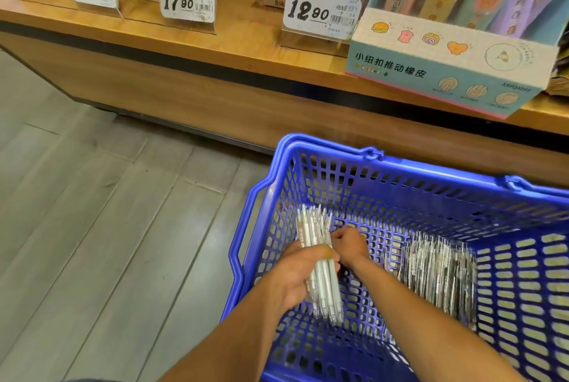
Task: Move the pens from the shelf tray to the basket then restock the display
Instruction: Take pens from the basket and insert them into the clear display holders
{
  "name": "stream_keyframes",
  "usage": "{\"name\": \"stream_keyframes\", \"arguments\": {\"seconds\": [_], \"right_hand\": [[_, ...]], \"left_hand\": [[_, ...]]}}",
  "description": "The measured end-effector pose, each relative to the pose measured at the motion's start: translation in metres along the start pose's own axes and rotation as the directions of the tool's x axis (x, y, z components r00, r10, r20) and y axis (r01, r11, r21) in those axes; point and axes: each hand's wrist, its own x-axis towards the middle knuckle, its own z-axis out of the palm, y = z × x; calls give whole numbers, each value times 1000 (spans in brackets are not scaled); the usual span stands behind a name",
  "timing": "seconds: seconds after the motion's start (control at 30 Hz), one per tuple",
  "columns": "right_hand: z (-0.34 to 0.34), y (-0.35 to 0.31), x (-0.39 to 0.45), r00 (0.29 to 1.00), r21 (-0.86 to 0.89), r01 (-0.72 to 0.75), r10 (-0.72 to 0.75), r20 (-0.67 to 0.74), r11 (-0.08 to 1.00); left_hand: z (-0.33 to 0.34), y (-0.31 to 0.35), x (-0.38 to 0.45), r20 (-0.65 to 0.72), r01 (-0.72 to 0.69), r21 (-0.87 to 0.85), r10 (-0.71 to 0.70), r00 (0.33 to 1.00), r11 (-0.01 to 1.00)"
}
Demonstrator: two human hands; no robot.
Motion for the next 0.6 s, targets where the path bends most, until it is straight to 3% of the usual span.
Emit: {"name": "stream_keyframes", "arguments": {"seconds": [0.2, 0.3, 0.47, 0.6], "right_hand": [[15, -13, 9, 989, -108, -108, 96, -110, 988], [16, -20, 9, 980, -77, -136, 123, -158, 988], [14, -24, 11, 980, -42, -166, 160, -119, 985], [4, -10, 4, 995, -65, -91, 88, -49, 994]], "left_hand": [[-3, -2, -2, -37, -3, -32, 1, 999, 999], [-3, -5, 0, -23, -1, -40, 0, 1000, 999], [-2, -3, 0, -17, -3, -51, 2, 1000, 999], [0, -2, -2, -16, 3, -18, -3, 1000, 1000]]}}
